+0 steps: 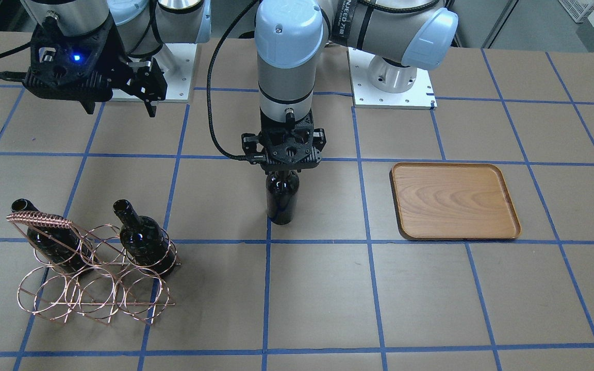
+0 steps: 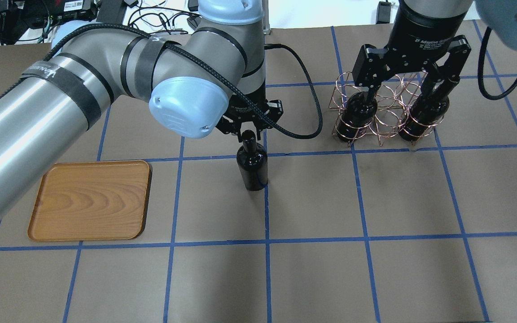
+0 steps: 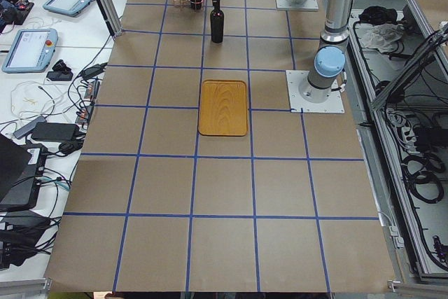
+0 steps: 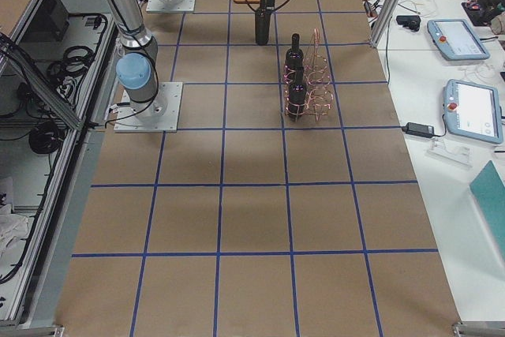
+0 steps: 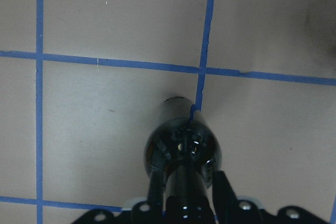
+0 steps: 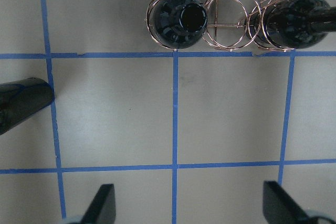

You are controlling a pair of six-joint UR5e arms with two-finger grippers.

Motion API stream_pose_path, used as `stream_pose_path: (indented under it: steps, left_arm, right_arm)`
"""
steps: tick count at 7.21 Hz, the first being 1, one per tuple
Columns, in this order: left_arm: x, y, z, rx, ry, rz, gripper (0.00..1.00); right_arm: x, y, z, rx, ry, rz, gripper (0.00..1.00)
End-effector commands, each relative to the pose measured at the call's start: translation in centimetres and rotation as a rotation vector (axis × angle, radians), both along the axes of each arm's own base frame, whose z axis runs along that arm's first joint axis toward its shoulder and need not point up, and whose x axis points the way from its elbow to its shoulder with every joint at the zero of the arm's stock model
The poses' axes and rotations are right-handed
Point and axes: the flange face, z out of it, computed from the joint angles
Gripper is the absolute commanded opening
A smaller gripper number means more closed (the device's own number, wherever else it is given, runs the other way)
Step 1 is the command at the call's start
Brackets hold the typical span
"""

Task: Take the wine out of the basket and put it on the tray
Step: 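Grasp the bottle neck with the left gripper and lift it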

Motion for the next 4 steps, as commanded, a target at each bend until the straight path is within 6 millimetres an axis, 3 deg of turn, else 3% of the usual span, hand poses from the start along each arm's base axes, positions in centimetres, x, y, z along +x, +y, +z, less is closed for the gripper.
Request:
stream_pose_path:
  steps: [1,2,4]
  left_arm:
    - [0.6,0.8,0.9,0.010,-0.006,-0.028,0.01]
    - [1.8,1.1,2.5,0.014,-0.015,-0.121,0.00]
    - [9.1,0.9,6.0,0.036,-0.016,-0.130,0.00]
  right_arm:
    - [0.1,0.0,-0.3,0.004,-0.009,0.000,1.00]
    - [0.2,0.1,-0.4,0.007,-0.011,0.000,1.00]
    - [0.3,0.3,-0.3,0.006,-0.012,0.002,1.00]
